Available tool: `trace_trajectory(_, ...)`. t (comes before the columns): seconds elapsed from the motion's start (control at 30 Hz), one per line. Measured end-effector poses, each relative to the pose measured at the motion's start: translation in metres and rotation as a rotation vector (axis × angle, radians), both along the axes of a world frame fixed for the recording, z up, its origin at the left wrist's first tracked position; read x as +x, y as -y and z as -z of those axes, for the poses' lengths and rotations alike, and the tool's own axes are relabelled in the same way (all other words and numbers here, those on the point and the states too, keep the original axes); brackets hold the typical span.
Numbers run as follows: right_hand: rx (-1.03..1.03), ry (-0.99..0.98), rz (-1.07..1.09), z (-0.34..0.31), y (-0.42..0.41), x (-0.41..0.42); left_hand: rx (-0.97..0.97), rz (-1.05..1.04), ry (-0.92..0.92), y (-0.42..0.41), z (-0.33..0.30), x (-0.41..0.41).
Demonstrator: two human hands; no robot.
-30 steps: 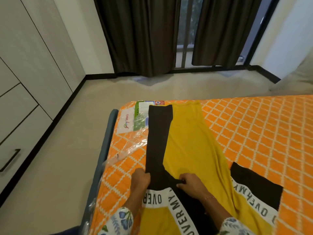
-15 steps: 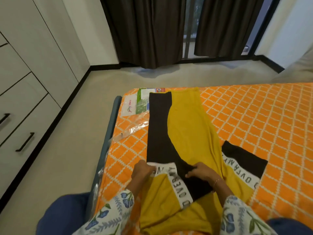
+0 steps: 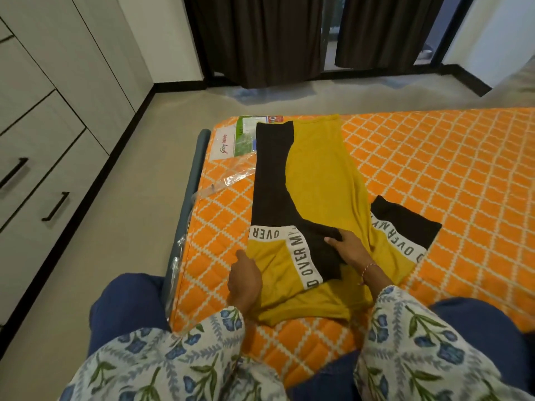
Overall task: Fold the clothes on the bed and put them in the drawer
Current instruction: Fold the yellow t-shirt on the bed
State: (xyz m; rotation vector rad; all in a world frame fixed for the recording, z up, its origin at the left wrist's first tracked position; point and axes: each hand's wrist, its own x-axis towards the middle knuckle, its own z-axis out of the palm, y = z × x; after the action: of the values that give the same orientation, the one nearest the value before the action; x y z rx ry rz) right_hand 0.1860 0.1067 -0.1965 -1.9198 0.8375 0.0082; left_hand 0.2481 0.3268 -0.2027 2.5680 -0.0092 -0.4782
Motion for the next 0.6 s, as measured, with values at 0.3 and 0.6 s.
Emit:
trace_trajectory(0.3, -0.76, -0.25, -0.046, 0.006, -0.008, -0.015, 0.275, 0.264, 0.305, -0.002, 0.012, -0.009)
trace_trajectory(0.6, -0.546, -0.063, -0.211, 0.007, -0.007, 0.073, 0.289, 0.587, 0.267, 0.069, 0.014, 0.068)
